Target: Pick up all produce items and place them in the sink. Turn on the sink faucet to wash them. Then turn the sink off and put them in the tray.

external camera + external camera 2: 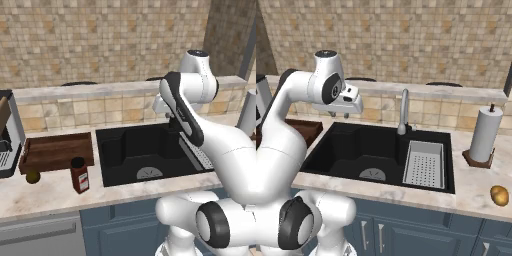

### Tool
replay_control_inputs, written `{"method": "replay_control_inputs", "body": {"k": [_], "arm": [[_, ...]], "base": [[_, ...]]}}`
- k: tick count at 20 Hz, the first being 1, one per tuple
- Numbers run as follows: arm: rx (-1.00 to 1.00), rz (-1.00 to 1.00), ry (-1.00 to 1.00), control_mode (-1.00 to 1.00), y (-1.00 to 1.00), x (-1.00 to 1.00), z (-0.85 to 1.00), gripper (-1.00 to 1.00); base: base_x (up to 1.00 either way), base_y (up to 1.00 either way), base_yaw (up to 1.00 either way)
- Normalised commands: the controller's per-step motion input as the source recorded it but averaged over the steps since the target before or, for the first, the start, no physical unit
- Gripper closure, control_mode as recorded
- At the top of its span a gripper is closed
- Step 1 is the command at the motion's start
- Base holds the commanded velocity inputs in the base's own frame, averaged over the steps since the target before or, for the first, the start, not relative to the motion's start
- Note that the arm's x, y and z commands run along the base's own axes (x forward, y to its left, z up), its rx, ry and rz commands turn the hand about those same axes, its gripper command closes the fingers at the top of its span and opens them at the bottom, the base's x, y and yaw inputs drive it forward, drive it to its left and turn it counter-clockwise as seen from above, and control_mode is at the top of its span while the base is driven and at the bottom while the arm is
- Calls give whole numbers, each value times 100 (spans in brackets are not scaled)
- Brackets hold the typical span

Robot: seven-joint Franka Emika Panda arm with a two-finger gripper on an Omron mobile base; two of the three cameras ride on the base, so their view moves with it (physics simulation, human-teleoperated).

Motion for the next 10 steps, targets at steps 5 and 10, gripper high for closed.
{"method": "replay_control_inputs", "body": {"k": [5, 10], "arm": [[0, 0, 0, -100, 0, -2, 0, -100], [0, 0, 0, -100, -2, -12, 0, -100]], "base": [[0, 0, 0], [0, 0, 0]]}}
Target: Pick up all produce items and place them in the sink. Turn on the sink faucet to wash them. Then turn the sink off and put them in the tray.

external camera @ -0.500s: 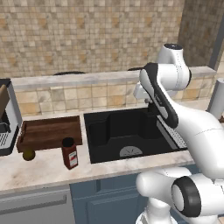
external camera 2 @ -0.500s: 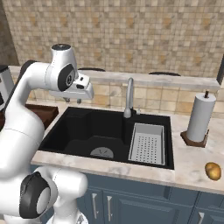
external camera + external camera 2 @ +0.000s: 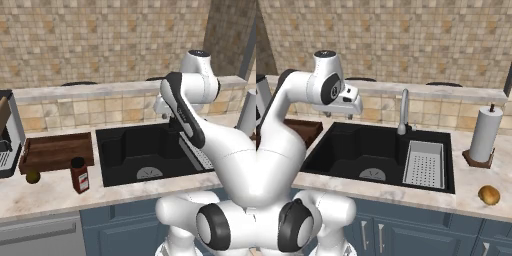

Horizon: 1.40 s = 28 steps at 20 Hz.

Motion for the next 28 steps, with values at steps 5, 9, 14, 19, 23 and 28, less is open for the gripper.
{"method": "replay_control_inputs", "body": {"k": [5, 9, 14, 19, 23, 28], "arm": [[0, 0, 0, -100, -6, -12, 0, -100], [0, 0, 0, -100, -15, -12, 0, -100], [0, 0, 0, -100, -30, -12, 0, -100], [0, 0, 0, -100, -43, -5, 0, -100], [0, -3, 0, -100, -46, 0, 0, -100], [0, -5, 2, -100, -49, 0, 0, -100]], "base": [[0, 0, 0], [0, 0, 0], [0, 0, 0], [0, 0, 0], [0, 0, 0], [0, 0, 0]]}}
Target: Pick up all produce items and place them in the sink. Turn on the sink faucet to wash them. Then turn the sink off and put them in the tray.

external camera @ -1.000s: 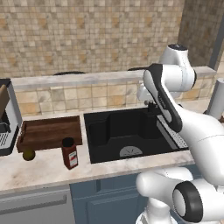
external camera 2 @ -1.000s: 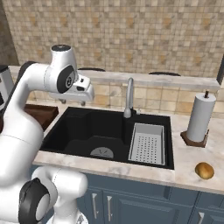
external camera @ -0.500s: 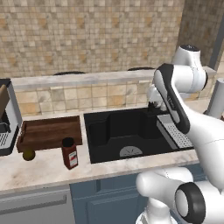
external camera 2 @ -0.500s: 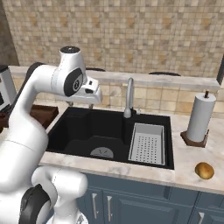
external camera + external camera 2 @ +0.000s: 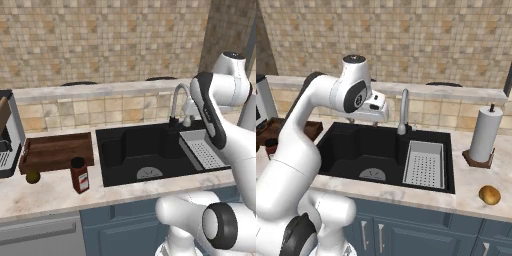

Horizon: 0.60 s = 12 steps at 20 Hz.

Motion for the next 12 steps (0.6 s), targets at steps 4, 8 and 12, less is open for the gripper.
{"method": "replay_control_inputs", "body": {"k": [4, 8, 12], "arm": [[0, -5, 5, -100, -51, 0, 0, -100], [0, -6, 6, -100, -54, 0, -1, -100], [0, -5, 7, -100, -59, 0, -9, -100]], "base": [[0, 0, 0], [0, 0, 0], [0, 0, 0]]}}
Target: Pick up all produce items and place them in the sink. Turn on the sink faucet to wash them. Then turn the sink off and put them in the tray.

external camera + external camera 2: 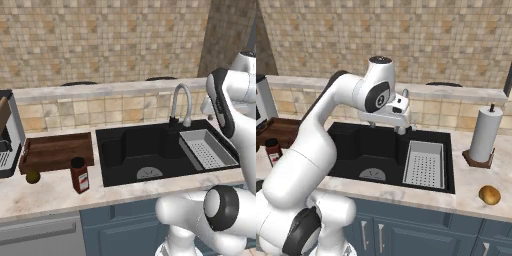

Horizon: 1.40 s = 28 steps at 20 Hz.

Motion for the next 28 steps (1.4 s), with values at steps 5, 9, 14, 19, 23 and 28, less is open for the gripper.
{"method": "replay_control_inputs", "body": {"k": [5, 9, 14, 19, 23, 28], "arm": [[0, -6, 6, -100, -59, 0, -16, -100], [0, -6, 7, -100, -62, 0, -23, -100], [0, -4, 7, -100, -64, 0, -26, -100], [0, -2, 4, -100, -66, 0, -25, -100], [0, -2, 2, -100, -64, 0, -24, -100], [0, 0, 2, -100, -60, 0, -25, -100]], "base": [[0, 0, 0], [0, 0, 0], [0, 0, 0], [0, 0, 0], [0, 0, 0], [0, 0, 0]]}}
